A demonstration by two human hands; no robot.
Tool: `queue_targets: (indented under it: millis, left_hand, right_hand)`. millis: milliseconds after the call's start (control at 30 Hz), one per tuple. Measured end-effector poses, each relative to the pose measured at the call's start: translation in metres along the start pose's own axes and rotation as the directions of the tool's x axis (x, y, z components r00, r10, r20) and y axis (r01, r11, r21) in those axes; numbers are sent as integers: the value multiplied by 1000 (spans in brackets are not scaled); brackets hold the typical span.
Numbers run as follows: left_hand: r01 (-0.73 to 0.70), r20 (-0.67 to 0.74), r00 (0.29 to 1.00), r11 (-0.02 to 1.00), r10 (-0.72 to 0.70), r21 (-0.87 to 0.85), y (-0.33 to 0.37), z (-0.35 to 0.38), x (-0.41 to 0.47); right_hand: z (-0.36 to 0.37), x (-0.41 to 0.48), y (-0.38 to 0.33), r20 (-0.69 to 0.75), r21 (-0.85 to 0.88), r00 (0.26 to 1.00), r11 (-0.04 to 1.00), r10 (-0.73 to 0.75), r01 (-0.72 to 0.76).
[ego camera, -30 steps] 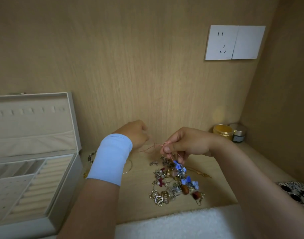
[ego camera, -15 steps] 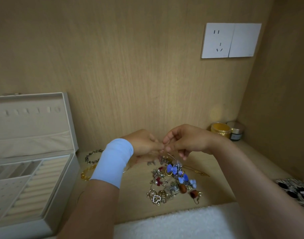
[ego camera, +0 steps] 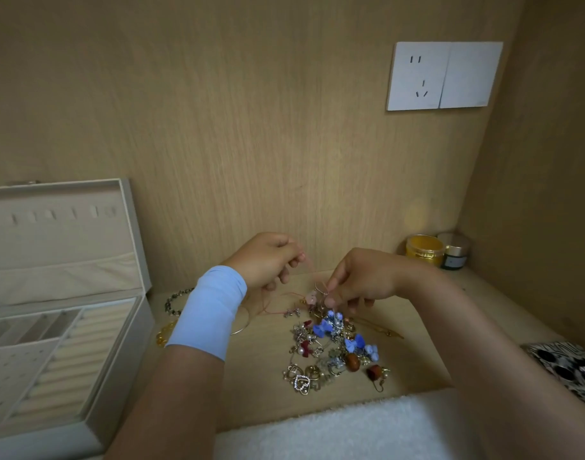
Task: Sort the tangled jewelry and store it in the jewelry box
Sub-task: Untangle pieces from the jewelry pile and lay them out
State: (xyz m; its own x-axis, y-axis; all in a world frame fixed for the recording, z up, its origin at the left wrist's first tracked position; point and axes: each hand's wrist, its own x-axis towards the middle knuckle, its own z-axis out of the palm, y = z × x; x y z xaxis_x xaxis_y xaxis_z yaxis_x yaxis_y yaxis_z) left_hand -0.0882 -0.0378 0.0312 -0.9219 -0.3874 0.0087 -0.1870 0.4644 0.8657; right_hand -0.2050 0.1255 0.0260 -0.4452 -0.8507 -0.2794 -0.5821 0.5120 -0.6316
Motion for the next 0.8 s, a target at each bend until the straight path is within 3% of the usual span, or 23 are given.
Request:
queue_targets:
  millis: [267, 433, 633, 733, 800]
  left_hand:
    - [102, 36, 993, 975, -111, 196, -8, -7, 0]
    - [108, 84, 988, 969, -129, 221, -15, -9, -1]
    - [87, 97, 992, 989, -75, -122, -20, 0, 4]
    - [116, 112, 991, 917, -79, -381, -19, 8, 4]
    - [130, 92, 991, 884, -100, -448, -15, 11, 2]
  right_hand:
    - [-1, 1, 0, -14, -8, 999, 999, 32, -32]
    - [-6, -3, 0, -48, -65, 992, 991, 113, -116]
    - [-4, -1, 4, -52, 40, 999, 999, 5, -3]
    - [-4, -1, 4, -36, 78, 999, 997, -20, 23]
    - [-2, 0, 5, -37, 72, 999, 997, -13, 16]
